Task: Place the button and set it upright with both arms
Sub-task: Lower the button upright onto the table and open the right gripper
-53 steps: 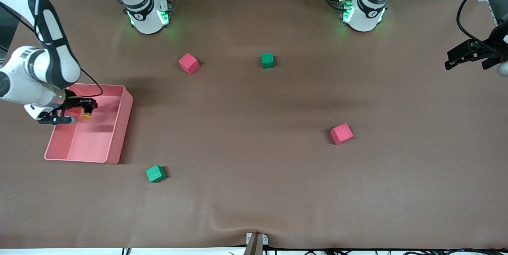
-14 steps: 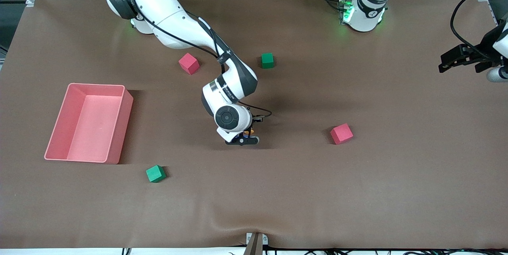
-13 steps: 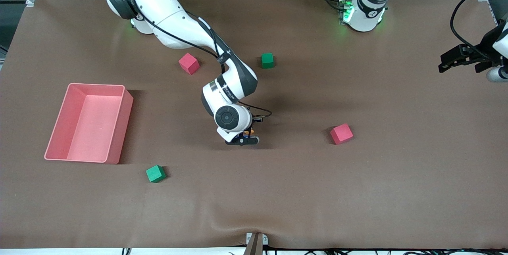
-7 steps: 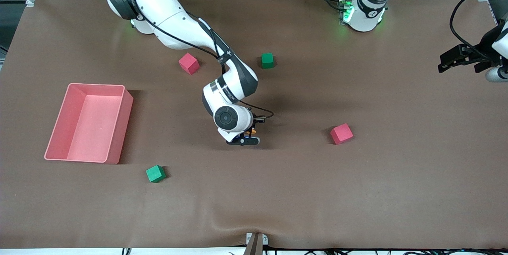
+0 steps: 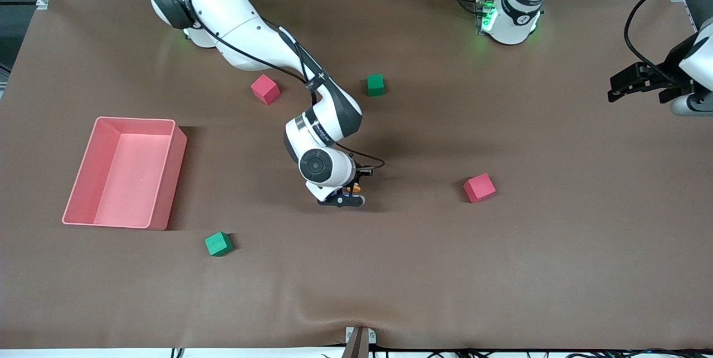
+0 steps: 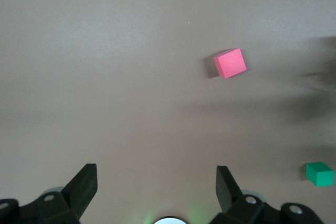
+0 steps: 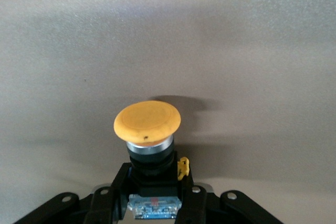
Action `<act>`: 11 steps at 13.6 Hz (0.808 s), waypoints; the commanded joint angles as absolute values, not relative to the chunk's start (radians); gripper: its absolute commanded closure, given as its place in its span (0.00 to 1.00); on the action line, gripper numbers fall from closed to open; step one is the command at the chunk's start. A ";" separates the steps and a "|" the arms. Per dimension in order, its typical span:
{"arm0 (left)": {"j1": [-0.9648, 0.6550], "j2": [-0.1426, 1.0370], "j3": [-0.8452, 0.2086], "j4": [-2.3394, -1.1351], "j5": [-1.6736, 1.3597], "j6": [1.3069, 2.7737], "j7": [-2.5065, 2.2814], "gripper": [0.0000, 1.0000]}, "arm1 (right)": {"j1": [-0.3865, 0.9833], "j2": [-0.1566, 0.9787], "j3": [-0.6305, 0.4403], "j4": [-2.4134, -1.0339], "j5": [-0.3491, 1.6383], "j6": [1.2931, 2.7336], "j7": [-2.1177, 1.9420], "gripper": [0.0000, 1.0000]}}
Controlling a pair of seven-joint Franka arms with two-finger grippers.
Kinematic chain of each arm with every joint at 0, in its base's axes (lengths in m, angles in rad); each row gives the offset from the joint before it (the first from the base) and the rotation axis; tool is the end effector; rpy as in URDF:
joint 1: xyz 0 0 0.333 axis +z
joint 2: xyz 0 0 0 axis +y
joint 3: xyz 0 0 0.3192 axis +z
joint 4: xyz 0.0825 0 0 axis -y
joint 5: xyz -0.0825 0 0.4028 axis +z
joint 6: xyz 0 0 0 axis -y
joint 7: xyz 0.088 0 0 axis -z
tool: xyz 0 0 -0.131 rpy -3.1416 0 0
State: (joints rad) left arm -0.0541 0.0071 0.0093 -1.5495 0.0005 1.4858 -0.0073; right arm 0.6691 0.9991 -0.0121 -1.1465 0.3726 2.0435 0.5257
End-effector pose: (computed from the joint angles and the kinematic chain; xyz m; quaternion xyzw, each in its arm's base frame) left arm 0.5643 -0.0252 0.6029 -0.9992 0.0187 0.0354 0.0012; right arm 0.5935 0.4961 0.1515 -0.9863 0.0255 0.1281 0.1010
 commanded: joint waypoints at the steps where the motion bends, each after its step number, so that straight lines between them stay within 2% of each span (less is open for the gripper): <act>1: -0.052 0.015 -0.003 -1.540 -0.017 1.471 -0.014 0.00 | 0.672 1.034 -0.012 -1.092 0.400 2.046 0.537 0.97; 11: -0.054 0.017 -0.012 -1.540 -0.017 1.471 -0.017 0.00 | 0.678 1.042 -0.012 -1.097 0.400 2.028 0.561 0.95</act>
